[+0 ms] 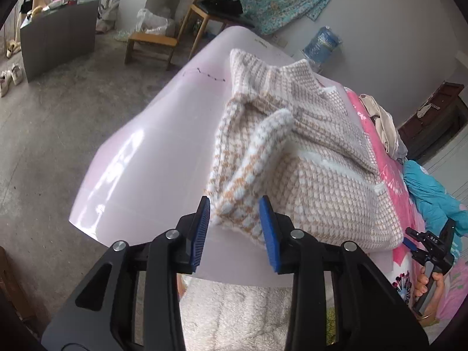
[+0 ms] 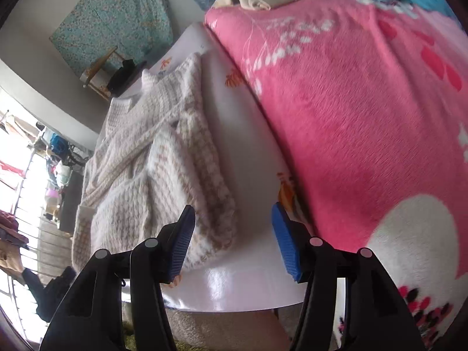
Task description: Fold large clothes
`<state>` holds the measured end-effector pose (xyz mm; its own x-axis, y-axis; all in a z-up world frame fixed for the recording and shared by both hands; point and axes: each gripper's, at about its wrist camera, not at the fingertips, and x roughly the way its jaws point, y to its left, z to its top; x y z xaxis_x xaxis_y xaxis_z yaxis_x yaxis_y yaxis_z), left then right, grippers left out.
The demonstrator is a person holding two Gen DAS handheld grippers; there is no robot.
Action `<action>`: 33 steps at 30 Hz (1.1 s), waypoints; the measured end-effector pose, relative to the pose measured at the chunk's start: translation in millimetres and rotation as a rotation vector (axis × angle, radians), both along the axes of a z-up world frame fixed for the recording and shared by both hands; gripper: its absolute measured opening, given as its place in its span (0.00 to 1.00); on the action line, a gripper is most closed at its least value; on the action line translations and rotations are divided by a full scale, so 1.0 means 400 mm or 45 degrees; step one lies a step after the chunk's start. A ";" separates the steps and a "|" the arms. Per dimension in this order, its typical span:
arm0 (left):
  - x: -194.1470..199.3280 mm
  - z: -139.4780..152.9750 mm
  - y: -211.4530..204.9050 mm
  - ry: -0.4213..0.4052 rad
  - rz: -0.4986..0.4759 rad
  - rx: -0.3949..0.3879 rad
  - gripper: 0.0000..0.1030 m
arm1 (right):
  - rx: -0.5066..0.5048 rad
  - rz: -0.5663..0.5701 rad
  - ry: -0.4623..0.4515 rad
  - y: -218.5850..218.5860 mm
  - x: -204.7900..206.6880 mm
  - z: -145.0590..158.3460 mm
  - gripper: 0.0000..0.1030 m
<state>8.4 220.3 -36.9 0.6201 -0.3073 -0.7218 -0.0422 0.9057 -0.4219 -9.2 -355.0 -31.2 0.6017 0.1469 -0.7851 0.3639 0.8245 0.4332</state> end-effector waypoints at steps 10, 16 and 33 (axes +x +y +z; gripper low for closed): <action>0.155 0.025 -0.208 -0.108 -0.338 0.089 0.35 | -0.228 0.470 -0.196 0.246 0.148 0.046 0.52; 0.246 -0.088 -0.217 0.118 -0.268 0.135 0.43 | -0.170 0.530 0.054 0.264 0.210 -0.089 0.51; 0.302 0.016 -0.321 -0.118 -0.419 0.308 0.45 | -0.128 0.618 -0.003 0.295 0.353 0.020 0.52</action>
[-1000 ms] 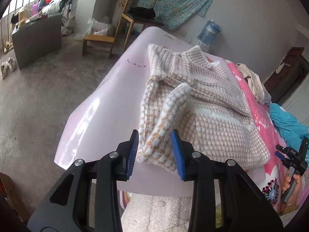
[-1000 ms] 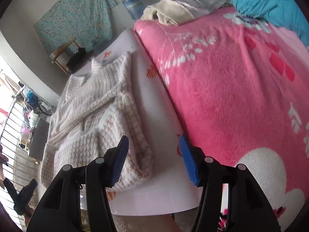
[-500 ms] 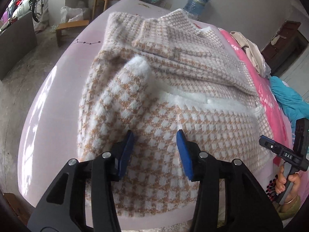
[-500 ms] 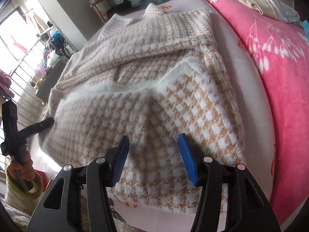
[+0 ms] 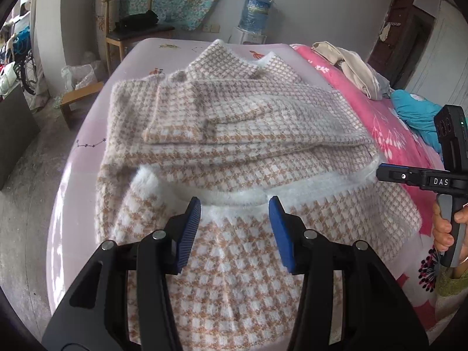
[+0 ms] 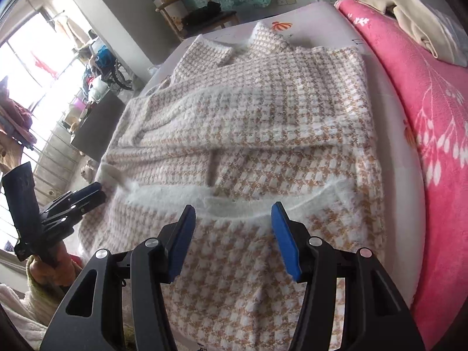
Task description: Fold large clothes
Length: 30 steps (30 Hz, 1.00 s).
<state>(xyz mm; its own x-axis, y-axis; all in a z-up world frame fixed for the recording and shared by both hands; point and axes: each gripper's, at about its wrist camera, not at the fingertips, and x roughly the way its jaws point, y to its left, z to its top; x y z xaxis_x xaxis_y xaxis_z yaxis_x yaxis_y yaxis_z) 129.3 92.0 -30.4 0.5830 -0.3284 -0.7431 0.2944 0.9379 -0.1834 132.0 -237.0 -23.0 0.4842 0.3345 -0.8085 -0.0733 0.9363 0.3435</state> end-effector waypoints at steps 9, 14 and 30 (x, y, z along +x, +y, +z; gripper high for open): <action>0.094 -0.068 0.090 0.049 0.143 0.158 0.44 | -0.164 -0.191 0.006 -0.125 0.012 -0.043 0.59; 0.119 -0.099 0.099 0.087 0.143 0.149 0.35 | -0.267 -0.118 0.017 -0.103 0.030 -0.067 0.56; 0.123 0.051 0.087 -0.212 0.205 0.217 0.09 | -0.399 -0.127 -0.240 -0.083 0.052 0.079 0.08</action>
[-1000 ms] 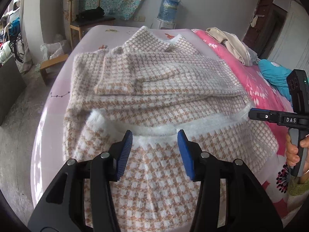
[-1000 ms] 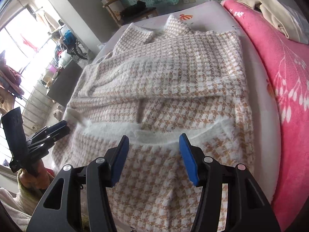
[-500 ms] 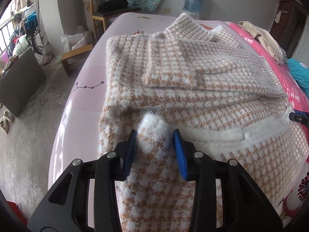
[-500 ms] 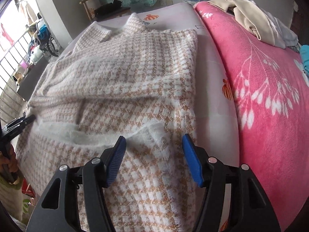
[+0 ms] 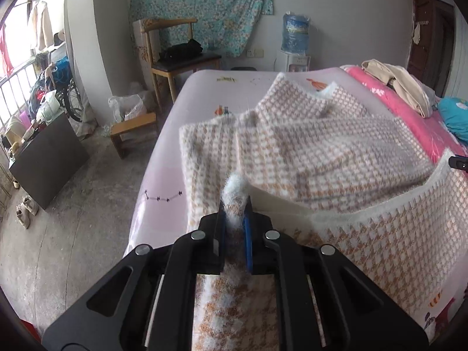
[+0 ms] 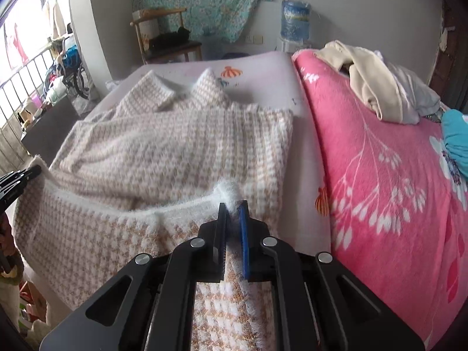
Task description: Fold large clothes
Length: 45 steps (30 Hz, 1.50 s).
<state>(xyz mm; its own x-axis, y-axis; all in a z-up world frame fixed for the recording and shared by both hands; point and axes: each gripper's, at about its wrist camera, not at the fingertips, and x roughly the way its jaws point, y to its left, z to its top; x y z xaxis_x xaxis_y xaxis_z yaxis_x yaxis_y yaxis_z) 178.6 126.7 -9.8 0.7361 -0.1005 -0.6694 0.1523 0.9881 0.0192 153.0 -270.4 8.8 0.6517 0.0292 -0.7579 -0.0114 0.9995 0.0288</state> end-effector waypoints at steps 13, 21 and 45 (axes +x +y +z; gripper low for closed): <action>0.067 -0.129 -0.019 0.093 0.006 0.131 0.13 | 0.031 -0.031 0.113 -0.006 0.096 -0.159 0.09; -0.022 -0.012 0.024 -0.029 -0.011 -0.037 0.33 | 0.076 0.008 -0.022 0.002 0.005 -0.046 0.52; -0.213 -0.134 -0.211 0.228 -0.493 -0.136 0.36 | 0.099 0.397 0.178 0.276 -0.147 -0.131 0.32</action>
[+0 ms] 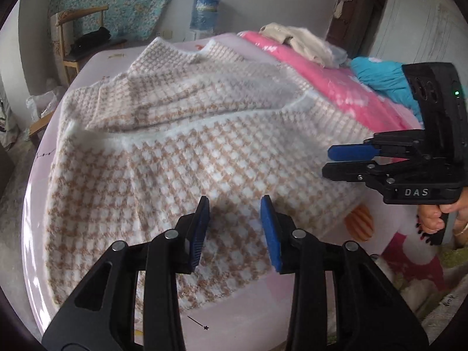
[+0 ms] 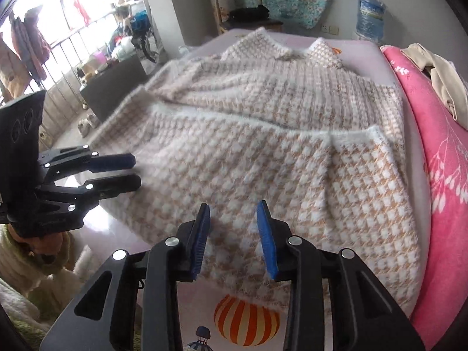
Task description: Fold large clothes
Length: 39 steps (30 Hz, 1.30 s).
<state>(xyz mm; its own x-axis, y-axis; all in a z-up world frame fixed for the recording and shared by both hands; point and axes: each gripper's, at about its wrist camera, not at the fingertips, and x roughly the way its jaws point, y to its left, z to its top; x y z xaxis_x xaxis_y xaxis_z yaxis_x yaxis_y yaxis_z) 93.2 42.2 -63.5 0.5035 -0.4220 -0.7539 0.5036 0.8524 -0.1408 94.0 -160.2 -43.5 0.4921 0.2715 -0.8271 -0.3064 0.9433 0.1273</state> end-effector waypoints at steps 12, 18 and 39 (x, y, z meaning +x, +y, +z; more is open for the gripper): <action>-0.044 -0.040 0.041 0.004 0.083 0.069 0.36 | -0.049 0.045 0.014 0.062 -0.066 -0.047 0.28; -0.070 0.027 0.127 -0.089 0.194 -0.013 0.36 | -0.079 -0.021 -0.041 0.018 -0.097 0.015 0.28; 0.019 0.026 0.296 -0.047 0.449 -0.116 0.44 | -0.120 -0.412 -0.036 -0.231 -0.080 -0.004 0.33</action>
